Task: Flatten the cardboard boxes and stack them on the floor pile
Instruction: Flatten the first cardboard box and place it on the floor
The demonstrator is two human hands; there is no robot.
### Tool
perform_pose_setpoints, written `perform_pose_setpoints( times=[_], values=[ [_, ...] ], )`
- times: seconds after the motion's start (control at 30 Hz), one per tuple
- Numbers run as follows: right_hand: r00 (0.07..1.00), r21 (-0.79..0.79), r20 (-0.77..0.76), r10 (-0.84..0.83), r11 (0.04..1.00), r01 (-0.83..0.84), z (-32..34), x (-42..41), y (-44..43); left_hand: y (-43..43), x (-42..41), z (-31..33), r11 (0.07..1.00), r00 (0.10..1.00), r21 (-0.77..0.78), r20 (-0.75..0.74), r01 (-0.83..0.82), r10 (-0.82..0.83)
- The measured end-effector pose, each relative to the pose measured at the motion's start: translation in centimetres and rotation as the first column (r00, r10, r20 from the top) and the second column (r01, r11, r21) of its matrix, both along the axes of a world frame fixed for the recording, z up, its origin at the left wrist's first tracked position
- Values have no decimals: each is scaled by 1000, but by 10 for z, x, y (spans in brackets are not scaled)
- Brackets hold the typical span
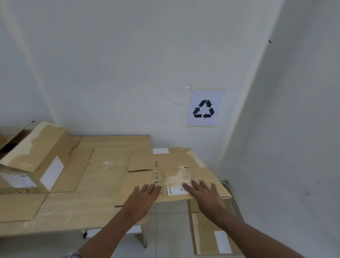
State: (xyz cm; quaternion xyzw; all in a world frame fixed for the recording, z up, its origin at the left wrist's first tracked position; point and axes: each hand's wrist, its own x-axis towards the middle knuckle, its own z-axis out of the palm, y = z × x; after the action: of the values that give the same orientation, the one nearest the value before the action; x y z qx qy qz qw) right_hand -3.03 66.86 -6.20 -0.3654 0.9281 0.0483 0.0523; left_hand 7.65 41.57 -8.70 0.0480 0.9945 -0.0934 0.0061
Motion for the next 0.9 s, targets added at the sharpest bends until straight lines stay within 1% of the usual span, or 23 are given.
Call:
perform_pose_setpoints(
  times=[0.1,0.17,0.23,0.33,0.4,0.47,0.6,0.7,0.9],
  values=[
    [999,10,-40,0,1000,0,3,-19,48,51,-22,8,999,997,38,82,-20,17],
    [999,9,-49,1,1000,0,-1,-34,73,78,-33,9,997,998,78,57,-7,3],
    [999,25,-37,-10,1000,11,-3,-46,90,95,-44,6,998,999,58,52,4,-7],
    [999,41,-36,-26,999,27,-9,-63,106,108,-64,-4,997,999,70,42,20,-23],
    [998,66,-35,-43,997,45,-14,-73,115,114,-77,-16,996,997,74,59,46,-50],
    [997,106,-4,-73,992,73,-22,-79,122,119,-89,-29,995,992,93,111,45,-55],
    [994,121,27,-103,988,99,-42,-95,136,134,-112,-59,983,991,167,100,72,-89],
    [991,130,67,-120,985,111,-66,-103,146,143,-122,-87,975,985,215,147,60,-93],
    [981,172,137,-134,979,110,-113,-118,168,162,-139,-136,970,969,240,230,32,-89]
  ],
)
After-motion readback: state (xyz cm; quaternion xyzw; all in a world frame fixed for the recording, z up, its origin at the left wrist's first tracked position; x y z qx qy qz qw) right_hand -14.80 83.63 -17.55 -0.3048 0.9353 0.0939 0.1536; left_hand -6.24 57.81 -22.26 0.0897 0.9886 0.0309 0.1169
